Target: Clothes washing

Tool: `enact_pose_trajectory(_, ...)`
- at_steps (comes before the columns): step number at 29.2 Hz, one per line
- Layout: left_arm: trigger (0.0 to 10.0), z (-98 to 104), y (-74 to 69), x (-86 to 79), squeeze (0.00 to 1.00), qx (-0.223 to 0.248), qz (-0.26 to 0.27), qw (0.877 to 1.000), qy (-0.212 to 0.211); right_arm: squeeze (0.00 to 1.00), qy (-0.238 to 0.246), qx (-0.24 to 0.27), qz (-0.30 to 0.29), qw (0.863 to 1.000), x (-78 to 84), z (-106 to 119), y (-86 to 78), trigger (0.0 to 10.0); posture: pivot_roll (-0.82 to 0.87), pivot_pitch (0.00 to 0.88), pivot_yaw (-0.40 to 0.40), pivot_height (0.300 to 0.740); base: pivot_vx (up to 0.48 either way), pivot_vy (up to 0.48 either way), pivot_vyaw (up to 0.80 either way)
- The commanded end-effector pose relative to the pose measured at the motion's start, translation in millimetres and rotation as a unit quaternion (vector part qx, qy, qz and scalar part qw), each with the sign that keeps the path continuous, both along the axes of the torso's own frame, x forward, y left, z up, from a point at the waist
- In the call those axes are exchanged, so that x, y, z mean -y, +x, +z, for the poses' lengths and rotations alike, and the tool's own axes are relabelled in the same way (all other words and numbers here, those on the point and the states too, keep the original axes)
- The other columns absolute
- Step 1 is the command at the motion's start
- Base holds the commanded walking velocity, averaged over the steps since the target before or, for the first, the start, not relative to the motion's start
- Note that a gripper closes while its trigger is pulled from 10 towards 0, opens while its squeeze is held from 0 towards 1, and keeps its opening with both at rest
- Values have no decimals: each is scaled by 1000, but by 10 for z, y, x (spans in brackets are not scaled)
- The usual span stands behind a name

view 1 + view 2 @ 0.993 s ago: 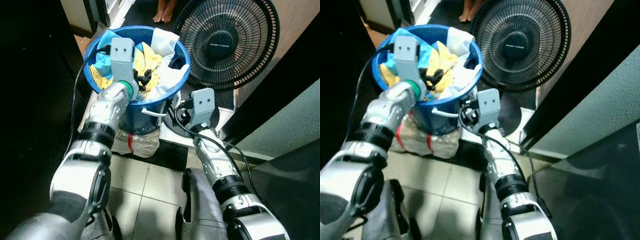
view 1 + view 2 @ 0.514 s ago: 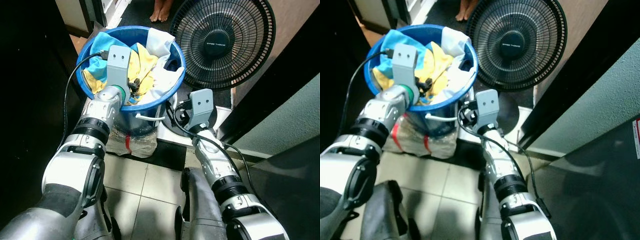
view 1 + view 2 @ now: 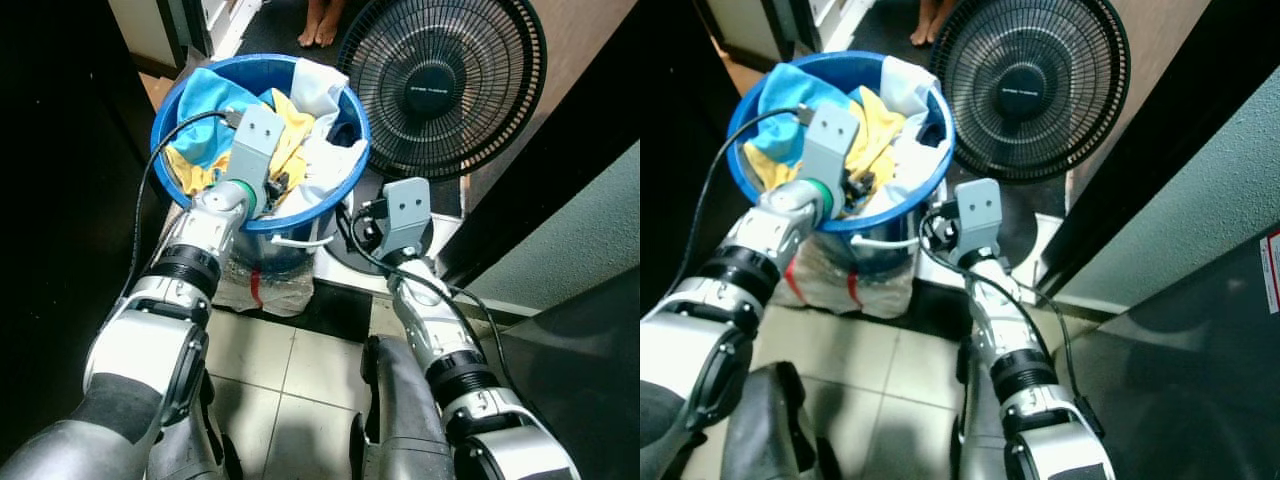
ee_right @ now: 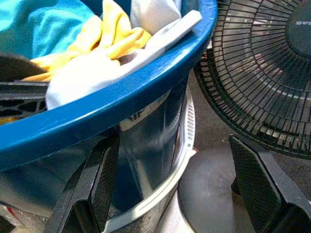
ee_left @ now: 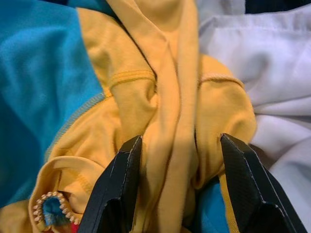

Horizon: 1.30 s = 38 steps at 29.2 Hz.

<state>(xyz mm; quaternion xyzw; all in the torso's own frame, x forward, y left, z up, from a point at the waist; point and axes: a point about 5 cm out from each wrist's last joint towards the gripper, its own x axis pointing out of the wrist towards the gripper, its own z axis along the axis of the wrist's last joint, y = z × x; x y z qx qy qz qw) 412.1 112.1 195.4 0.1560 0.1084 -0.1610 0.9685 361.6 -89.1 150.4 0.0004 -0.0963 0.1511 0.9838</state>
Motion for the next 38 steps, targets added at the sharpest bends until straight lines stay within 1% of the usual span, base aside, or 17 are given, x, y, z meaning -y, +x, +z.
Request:
enact_pose_trajectory(1, 10000, -630, -189, -116, 0, -141, 48, 988, -43, 0, 2, -2, -3, 1000, 3, -36, -14, 10000, 4, 253, 8, 457, 0, 0, 0)
enact_pose_trajectory(3, 10000, -694, -219, -159, 0, -170, 79, 977, -98, 0, 3, -1, -3, 1000, -4, -34, -15, 10000, 4, 253, 8, 457, 0, 0, 0)
enact_pose_trajectory(4, 10000, -694, -219, -159, 0, -170, 79, 977, -98, 0, 3, -1, -3, 1000, -4, -34, -15, 10000, 4, 253, 8, 457, 0, 0, 0)
enact_pose_trajectory(7, 10000, -748, -243, -179, 0, -171, 78, 979, -74, 0, 4, -1, -2, 1000, -9, -35, -15, 10000, 8, 249, 9, 457, 0, 0, 0)
enact_pose_trajectory(9, 10000, -748, -243, -179, 0, -171, 78, 979, -74, 0, 4, -1, -2, 1000, -9, -35, -15, 10000, 8, 249, 9, 457, 0, 0, 0)
enact_pose_trajectory(11, 10000, -811, -269, -221, 0, -166, 80, 982, -36, 0, 4, 0, -2, 1000, -5, -30, -11, 10000, 6, 244, 14, 457, 0, 0, 0)
enact_pose_trajectory(15, 10000, -840, -284, -233, 0, -165, 77, 983, -26, 0, 4, 0, -4, 1000, 2, -27, -9, 10000, 6, 241, 15, 457, 0, 0, 0)
enact_pose_trajectory(16, 6392, -857, -293, -233, 0, -162, 74, 984, -22, 0, 4, 1, -5, 1000, 6, -26, -9, 10000, 6, 241, 16, 457, 0, 0, 0)
enact_pose_trajectory(17, 6392, -863, -299, -230, 0, -161, 72, 984, -22, 0, 4, 1, -5, 1000, 8, -26, -9, 10000, 6, 241, 16, 457, 0, 0, 0)
enact_pose_trajectory(18, 235, -856, -300, -213, 0, -156, 66, 985, -20, 0, 4, 2, -5, 1000, 9, -25, -10, 10000, 6, 241, 16, 457, 0, 0, 0)
enact_pose_trajectory(28, 0, -760, -292, -78, 0, -135, 32, 989, -46, 0, 4, 3, -4, 1000, 10, -21, -4, 10000, 9, 229, 13, 457, 0, 0, 0)
enact_pose_trajectory(31, 0, -701, -280, -18, 0, -128, 18, 990, -64, 0, 5, 4, -4, 1000, 5, -7, 4, 10000, 7, 226, 14, 457, 0, 0, 0)
enact_pose_trajectory(32, 0, -645, -268, 16, 0, -119, 12, 990, -81, 0, 5, 5, -4, 1000, 3, -2, 7, 10000, 7, 226, 14, 457, 0, 0, 0)
enact_pose_trajectory(34, 0, -645, -268, 16, 0, -119, 12, 990, -81, 0, 5, 5, -4, 1000, 3, -2, 7, 10000, 7, 226, 14, 457, 0, 0, 0)
enact_pose_trajectory(36, 0, -448, -241, 97, 0, -79, -9, 990, -117, 0, 6, 6, -4, 1000, 4, 2, 8, 10000, 7, 224, 13, 457, 0, 0, 0)
enact_pose_trajectory(37, 0, -448, -241, 97, 0, -79, -9, 990, -117, 0, 6, 6, -4, 1000, 4, 2, 8, 10000, 7, 224, 13, 457, 0, 0, 0)
enact_pose_trajectory(38, 0, -278, -245, 167, 0, -41, -29, 988, -143, 0, 6, 6, -4, 1000, 6, 3, 8, 10000, 9, 222, 12, 457, 0, 0, 0)
